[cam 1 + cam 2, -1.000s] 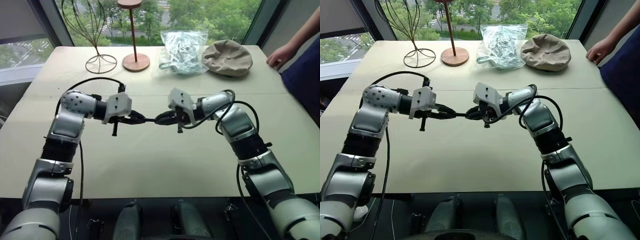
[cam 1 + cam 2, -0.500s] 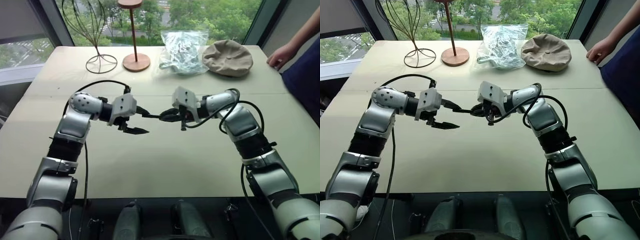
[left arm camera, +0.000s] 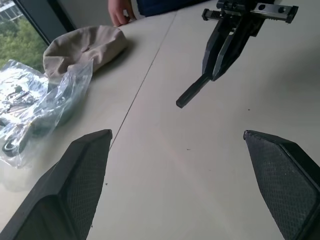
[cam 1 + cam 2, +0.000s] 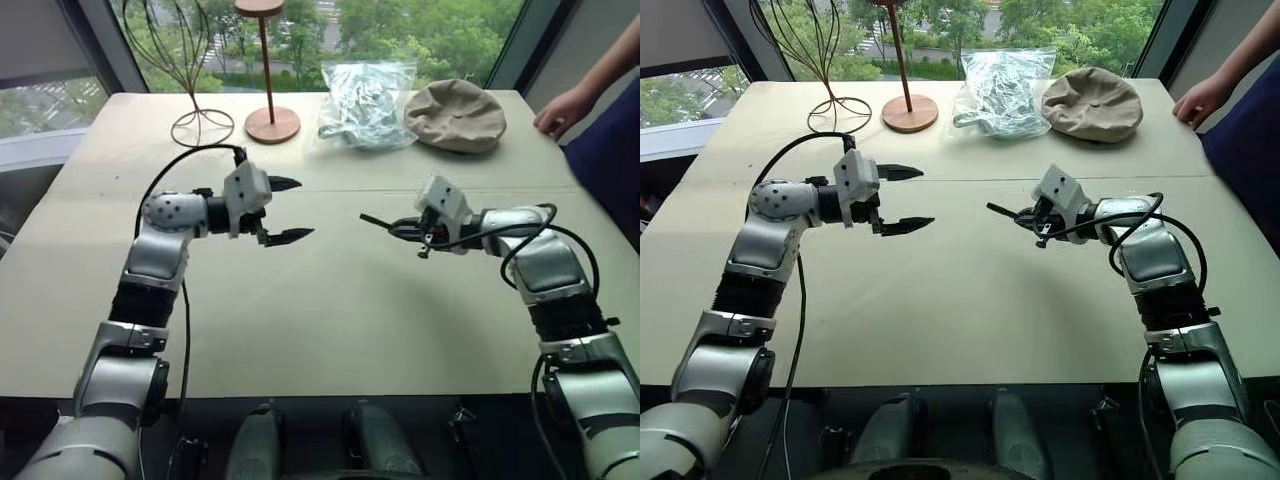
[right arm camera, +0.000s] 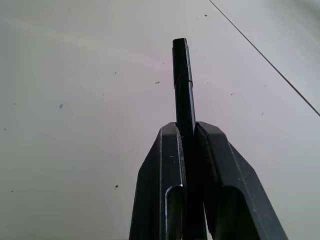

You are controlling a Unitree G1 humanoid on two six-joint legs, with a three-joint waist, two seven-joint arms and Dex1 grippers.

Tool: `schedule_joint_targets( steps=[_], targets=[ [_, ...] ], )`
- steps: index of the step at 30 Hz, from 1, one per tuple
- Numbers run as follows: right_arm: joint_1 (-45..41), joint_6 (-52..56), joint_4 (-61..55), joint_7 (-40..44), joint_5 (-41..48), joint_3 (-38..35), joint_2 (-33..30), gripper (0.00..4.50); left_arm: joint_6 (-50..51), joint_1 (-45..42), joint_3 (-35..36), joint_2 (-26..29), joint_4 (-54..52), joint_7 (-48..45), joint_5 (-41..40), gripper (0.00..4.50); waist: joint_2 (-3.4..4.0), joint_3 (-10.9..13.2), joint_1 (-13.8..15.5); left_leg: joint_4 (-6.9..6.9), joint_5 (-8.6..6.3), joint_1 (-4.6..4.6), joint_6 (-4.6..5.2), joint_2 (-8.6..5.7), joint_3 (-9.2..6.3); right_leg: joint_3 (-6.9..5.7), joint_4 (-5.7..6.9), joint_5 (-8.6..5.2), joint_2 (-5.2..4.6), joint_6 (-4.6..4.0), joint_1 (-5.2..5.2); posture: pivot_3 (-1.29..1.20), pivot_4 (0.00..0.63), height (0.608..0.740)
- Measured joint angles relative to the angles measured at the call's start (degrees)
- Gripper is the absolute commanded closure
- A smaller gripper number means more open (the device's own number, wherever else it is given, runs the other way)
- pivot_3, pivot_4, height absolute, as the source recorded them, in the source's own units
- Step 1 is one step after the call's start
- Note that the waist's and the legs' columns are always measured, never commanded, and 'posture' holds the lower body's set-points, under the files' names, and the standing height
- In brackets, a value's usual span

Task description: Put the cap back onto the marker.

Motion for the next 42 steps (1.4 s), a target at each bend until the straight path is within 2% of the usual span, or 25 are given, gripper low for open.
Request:
schedule_joint_targets(
  steps=[5, 10, 13, 17, 22, 23, 25, 30, 37, 42],
  targets=[
    [5.88, 4.38, -3.93, -4.14, 0.73, -3.14, -0.99, 4.50, 5.21, 4.57, 0.14, 0.47, -5.23, 1.64, -2.79, 0.12, 0.00, 0.00, -0.06, 0.04, 0.00, 0.03, 0.00, 0.02, -0.02, 0.01, 0.05, 0.00, 0.03, -0.01, 0.02, 0.00, 0.150, 0.740],
    [9.81, 12.41, -5.84, -18.84, 0.41, -11.06, 3.22, 4.50, 10.47, 11.58, 0.27, 1.71, -13.85, 2.47, -6.17, 0.12, 0.00, 0.00, 0.13, 0.06, 0.01, 0.07, -0.02, 0.00, 0.00, 0.06, 0.02, 0.00, -0.03, -0.01, 0.11, 0.00, 0.150, 0.740],
    [12.03, 15.45, -7.49, -24.84, 0.24, -12.97, 5.90, 4.50, 13.70, 13.38, 0.06, 1.80, -15.60, 2.72, -7.58, 0.12, 0.00, 0.00, 0.14, 0.05, 0.01, 0.06, -0.02, 0.00, -0.02, 0.07, 0.02, 0.00, -0.02, -0.01, 0.10, 0.00, 0.150, 0.740],
    [13.77, 17.30, -10.65, -28.13, 0.78, -12.98, 8.64, 4.50, 15.93, 13.36, -0.60, 2.72, -15.86, 1.55, -8.46, 0.12, 0.01, -0.01, 0.10, 0.05, 0.01, 0.08, -0.02, -0.02, -0.01, 0.04, 0.02, -0.01, 0.01, -0.01, 0.10, 0.00, 0.150, 0.740],
    [14.12, 17.60, -10.83, -29.71, 1.79, -12.81, 8.95, 4.50, 15.96, 12.05, -2.74, 3.81, -12.47, -0.61, -8.12, 0.12, 0.01, -0.01, 0.09, 0.05, 0.01, 0.08, -0.02, -0.02, 0.01, 0.04, 0.01, -0.01, 0.01, -0.01, 0.10, 0.00, 0.150, 0.740],
    [14.13, 17.61, -10.83, -29.89, 1.88, -12.81, 8.97, 3.55, 15.74, 11.93, -2.81, 3.87, -11.96, -0.79, -8.01, 0.00, 0.01, -0.01, 0.08, 0.04, 0.01, 0.08, -0.02, -0.02, 0.01, 0.04, 0.01, -0.01, 0.01, -0.01, 0.10, 0.00, 0.150, 0.740],
    [14.12, 17.61, -10.83, -30.31, 2.09, -12.81, 8.97, 2.71, 14.62, 11.51, -3.12, 4.00, -10.82, -1.04, -7.37, 0.00, 0.01, -0.01, 0.09, 0.04, 0.01, 0.08, -0.02, -0.02, 0.00, 0.04, 0.01, -0.01, 0.01, -0.01, 0.10, 0.00, 0.150, 0.740],
    [14.12, 17.60, -10.82, -31.09, 2.62, -12.81, 8.97, 0.07, 13.13, 10.84, -3.19, 4.07, -9.42, -0.93, -6.97, 0.00, 0.01, 0.00, 0.07, 0.03, 0.01, 0.08, -0.01, -0.02, 0.01, 0.04, -0.01, -0.01, 0.01, -0.01, 0.10, 0.00, 0.150, 0.740],
    [13.25, 12.82, -9.87, -30.63, 4.15, -14.68, 7.82, 0.02, 12.46, 11.03, -0.31, 2.79, -8.02, 6.17, -6.49, 0.00, 0.00, 0.00, 0.09, 0.04, 0.01, 0.06, -0.01, -0.02, 0.00, 0.04, -0.01, -0.01, 0.01, -0.01, 0.09, 0.00, 0.150, 0.740],
    [14.38, 5.20, -9.64, -23.19, 9.47, -20.84, 3.39, 0.02, 14.51, 16.71, 4.91, 2.84, -12.21, 12.73, -7.76, 0.00, 0.00, 0.00, 0.05, -0.07, 0.00, 0.05, 0.00, 0.01, 0.00, 0.06, -0.14, -0.02, 0.00, 0.01, 0.11, 0.00, 0.150, 0.740]
  ],
)
